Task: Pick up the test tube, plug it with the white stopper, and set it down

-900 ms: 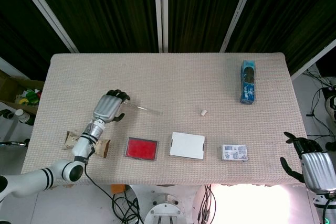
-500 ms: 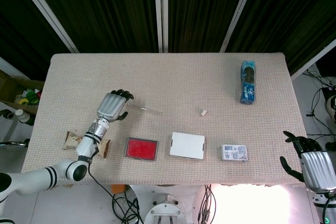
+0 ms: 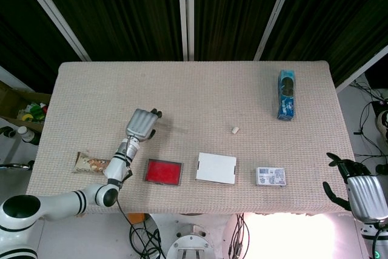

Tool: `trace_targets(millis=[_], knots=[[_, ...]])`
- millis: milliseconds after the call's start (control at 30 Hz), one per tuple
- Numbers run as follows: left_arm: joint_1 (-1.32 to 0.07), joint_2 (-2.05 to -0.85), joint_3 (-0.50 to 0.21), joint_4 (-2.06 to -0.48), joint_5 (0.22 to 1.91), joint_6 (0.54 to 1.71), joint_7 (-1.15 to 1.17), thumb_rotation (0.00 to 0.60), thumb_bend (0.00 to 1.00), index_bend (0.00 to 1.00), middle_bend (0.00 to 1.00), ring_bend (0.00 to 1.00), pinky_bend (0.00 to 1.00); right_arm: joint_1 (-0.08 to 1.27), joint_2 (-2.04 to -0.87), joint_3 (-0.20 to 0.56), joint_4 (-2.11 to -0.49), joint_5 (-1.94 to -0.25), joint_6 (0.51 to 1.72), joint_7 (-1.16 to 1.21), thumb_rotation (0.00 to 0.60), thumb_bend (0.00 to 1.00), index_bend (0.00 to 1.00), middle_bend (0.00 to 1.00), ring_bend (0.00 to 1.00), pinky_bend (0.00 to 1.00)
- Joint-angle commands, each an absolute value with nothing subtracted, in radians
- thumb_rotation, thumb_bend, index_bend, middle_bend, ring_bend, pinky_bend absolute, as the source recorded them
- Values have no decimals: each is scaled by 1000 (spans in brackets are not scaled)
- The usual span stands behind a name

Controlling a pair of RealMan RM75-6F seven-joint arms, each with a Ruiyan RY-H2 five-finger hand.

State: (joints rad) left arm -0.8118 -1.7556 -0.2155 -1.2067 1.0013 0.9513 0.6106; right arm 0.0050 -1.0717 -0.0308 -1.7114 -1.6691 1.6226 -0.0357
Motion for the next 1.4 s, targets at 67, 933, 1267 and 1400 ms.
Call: trace_targets(millis=[67,933,1267,1400], knots=[[-826,-1792,-228,-1180,951,944,632,600,310,354,357,718,1000,6,-1076,-28,-1707,-1667,1615,-32,600,305,208,405,289,378],[-856,-1891,-232,-1044,929,967,643,600,398,454,363,718,1000,1,-1090,-14,-1683,-1642,1590,-6,600,305,208,427,340,436],[-856,-1923,-217,-1023,936,996,712,600,399,451,360,718,1000,1,-1090,-12,-1692,-1637,1579,-13,600,305,208,433,353,452],[-855,-1932,-217,-1015,940,1005,727,600,404,460,385,728,1000,-2,-1089,-12,-1694,-1635,1579,-15,600,304,208,437,357,459]])
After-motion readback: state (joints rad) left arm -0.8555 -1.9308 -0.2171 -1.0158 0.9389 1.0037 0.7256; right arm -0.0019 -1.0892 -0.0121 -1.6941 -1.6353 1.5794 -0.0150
